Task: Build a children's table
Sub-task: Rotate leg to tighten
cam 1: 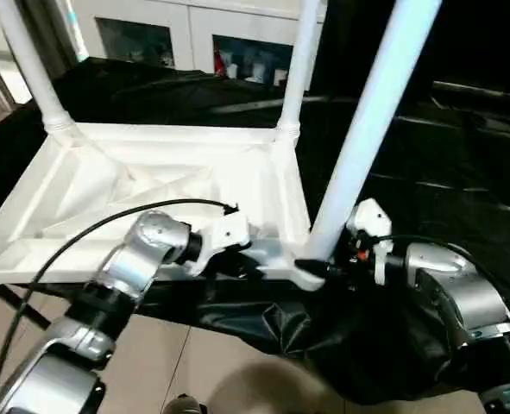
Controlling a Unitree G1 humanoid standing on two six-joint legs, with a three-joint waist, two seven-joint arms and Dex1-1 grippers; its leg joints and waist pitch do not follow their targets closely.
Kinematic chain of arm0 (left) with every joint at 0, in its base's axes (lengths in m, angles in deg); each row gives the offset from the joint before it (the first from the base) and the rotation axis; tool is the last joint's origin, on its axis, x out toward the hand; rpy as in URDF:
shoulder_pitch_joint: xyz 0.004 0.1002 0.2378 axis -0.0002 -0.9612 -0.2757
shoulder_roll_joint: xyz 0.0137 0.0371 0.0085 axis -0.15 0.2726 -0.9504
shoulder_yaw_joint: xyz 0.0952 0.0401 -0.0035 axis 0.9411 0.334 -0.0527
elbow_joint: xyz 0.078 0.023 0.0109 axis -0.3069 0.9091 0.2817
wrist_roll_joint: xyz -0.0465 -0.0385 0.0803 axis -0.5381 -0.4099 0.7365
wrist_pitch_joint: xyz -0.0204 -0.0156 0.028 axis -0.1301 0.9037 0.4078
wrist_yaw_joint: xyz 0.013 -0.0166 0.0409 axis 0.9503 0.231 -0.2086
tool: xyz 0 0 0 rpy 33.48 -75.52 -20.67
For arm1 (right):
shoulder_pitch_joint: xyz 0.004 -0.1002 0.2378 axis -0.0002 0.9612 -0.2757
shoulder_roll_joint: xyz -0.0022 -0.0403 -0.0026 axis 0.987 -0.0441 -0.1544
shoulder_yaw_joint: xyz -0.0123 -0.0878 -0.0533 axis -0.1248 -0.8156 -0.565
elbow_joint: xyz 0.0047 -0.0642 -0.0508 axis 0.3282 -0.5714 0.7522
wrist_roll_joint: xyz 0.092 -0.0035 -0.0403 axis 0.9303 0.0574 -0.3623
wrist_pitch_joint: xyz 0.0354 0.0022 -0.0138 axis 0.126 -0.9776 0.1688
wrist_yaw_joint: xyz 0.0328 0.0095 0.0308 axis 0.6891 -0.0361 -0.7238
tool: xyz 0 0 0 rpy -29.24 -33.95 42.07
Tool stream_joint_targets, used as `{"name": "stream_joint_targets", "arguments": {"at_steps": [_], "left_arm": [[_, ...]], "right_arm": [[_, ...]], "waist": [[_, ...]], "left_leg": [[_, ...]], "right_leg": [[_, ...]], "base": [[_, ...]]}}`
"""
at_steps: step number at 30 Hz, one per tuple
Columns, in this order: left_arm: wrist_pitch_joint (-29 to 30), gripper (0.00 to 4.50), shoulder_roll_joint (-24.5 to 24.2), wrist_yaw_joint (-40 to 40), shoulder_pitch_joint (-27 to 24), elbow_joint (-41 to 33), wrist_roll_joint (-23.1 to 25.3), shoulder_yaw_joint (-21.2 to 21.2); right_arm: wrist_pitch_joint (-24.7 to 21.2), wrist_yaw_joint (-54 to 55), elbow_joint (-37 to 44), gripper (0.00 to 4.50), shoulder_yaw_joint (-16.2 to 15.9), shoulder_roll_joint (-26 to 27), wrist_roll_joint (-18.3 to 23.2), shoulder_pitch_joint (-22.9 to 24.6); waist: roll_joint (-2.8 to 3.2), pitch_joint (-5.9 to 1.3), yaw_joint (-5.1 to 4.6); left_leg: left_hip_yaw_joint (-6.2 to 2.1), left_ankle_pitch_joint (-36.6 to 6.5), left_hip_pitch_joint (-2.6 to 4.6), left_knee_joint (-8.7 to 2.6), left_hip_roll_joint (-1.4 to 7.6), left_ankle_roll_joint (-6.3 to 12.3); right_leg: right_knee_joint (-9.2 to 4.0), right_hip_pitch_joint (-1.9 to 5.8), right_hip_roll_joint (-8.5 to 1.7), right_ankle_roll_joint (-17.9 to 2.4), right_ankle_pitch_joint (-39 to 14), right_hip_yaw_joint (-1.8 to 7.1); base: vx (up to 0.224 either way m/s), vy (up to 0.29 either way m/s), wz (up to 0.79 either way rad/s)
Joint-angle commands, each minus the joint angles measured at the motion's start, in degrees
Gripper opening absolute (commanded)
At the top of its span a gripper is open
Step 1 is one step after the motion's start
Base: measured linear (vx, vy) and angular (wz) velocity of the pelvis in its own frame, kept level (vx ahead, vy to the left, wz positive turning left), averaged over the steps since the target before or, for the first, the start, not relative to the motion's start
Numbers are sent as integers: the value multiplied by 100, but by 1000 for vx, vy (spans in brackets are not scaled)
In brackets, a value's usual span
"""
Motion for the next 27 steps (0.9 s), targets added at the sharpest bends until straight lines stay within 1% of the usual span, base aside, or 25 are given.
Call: {"name": "stream_joint_targets", "arguments": {"at_steps": [1,2,3,4,7,10,12,13,14,15,16,17,19,20,22,24,25,26,27], "left_arm": [[-32,0,77,300,-23,-231,-224,135],[-23,0,58,310,-30,-251,-226,130],[-22,0,54,309,-30,-253,-224,129],[-24,0,40,307,-31,-261,-219,127],[-34,0,22,302,-26,-261,-208,120],[-40,0,22,268,-4,-244,-193,106],[-52,0,25,258,3,-225,-185,99],[-57,0,27,252,6,-217,-181,93],[-58,0,27,246,4,-216,-178,86],[-55,0,24,247,-1,-224,-181,87],[-49,0,19,248,-9,-236,-185,87],[-49,0,19,248,-9,-236,-185,87],[-49,0,8,249,-24,-239,-189,85],[-53,0,-2,248,-44,-240,-191,86],[-55,0,-9,247,-62,-248,-191,88],[-49,0,-9,245,-70,-256,-193,88],[-45,0,7,216,-71,-244,-195,78],[4,0,80,7,-45,-172,-141,50],[16,0,149,-186,-10,-85,-84,24]], "right_arm": [[-9,-121,91,382,-153,-141,-173,-41],[23,-211,100,382,-225,-192,-217,-18],[34,-232,99,382,-243,-205,-229,-12],[50,-280,100,382,-266,-225,-260,1],[78,-322,95,382,-287,-242,-294,11],[122,-250,28,382,-284,-219,-272,-41],[125,-229,12,354,-281,-197,-256,-63],[121,-220,12,354,-271,-176,-243,-73],[103,-223,26,343,-255,-139,-212,-76],[97,-230,34,334,-249,-128,-208,-72],[95,-236,46,334,-247,-121,-206,-63],[95,-236,46,320,-247,-121,-206,-63],[87,-262,71,300,-246,-109,-201,-36],[83,-280,92,300,-247,-103,-189,0],[75,-291,110,281,-249,-102,-173,35],[66,-282,118,276,-241,-93,-158,56],[62,-226,106,275,-224,-59,-151,82],[140,148,-40,273,-164,92,-268,90],[197,442,-172,272,-118,209,-362,70]], "waist": [[-11,-333,-2],[-15,-336,-3],[-9,-335,-7],[-14,-334,-9],[-19,-342,-16],[-13,-335,-21],[-16,-337,-19],[-24,-337,-21],[-28,-338,-19],[-23,-331,-20],[-33,-333,-25],[-26,-333,-24],[-32,-332,-28],[-32,-337,-28],[-32,-335,-29],[-35,-337,-27],[-31,-340,-28],[-29,-341,-27],[-28,-347,-33]], "left_leg": [[7,-1474,46,-378,120,230],[9,-1419,44,-371,115,239],[12,-1399,44,-367,114,248],[12,-1354,35,-362,111,259],[14,-1271,34,-351,108,298],[16,-1294,41,-351,111,315],[17,-1333,51,-354,114,307],[16,-1321,44,-352,111,306],[18,-1310,46,-350,110,309],[16,-1334,44,-356,110,308],[17,-1352,45,-355,111,304],[14,-1343,42,-356,113,299],[14,-1320,38,-354,112,305],[14,-1305,43,-353,114,311],[17,-1302,43,-350,112,316],[17,-1282,42,-348,111,323],[16,-1263,40,-349,113,322],[15,-1266,42,-349,113,321],[16,-1273,45,-351,108,282]], "right_leg": [[-417,279,-262,-1231,-1193,223],[-413,284,-261,-1233,-1120,224],[-409,280,-263,-1244,-1081,226],[-401,284,-258,-1261,-1018,222],[-385,292,-255,-1305,-885,220],[-390,287,-256,-1334,-888,220],[-394,286,-256,-1333,-947,220],[-392,292,-256,-1328,-945,221],[-393,290,-256,-1323,-944,222],[-398,286,-259,-1314,-1002,220],[-404,289,-261,-1297,-1057,222],[-403,288,-265,-1290,-1073,222],[-397,289,-259,-1286,-1037,221],[-394,287,-261,-1290,-1017,221],[-395,286,-260,-1300,-1003,222],[-394,290,-261,-1299,-994,222],[-389,290,-261,-1306,-972,222],[-389,288,-259,-1308,-967,220],[-387,283,-259,-1307,-984,219]], "base": [[0,0,0],[0,0,0],[0,0,0],[0,0,0],[0,0,0],[0,0,0],[0,0,0],[0,0,0],[0,0,0],[0,0,0],[0,0,0],[0,0,0],[0,0,0],[0,0,0],[0,0,0],[0,0,0],[0,0,0],[0,0,0],[0,0,0]]}}
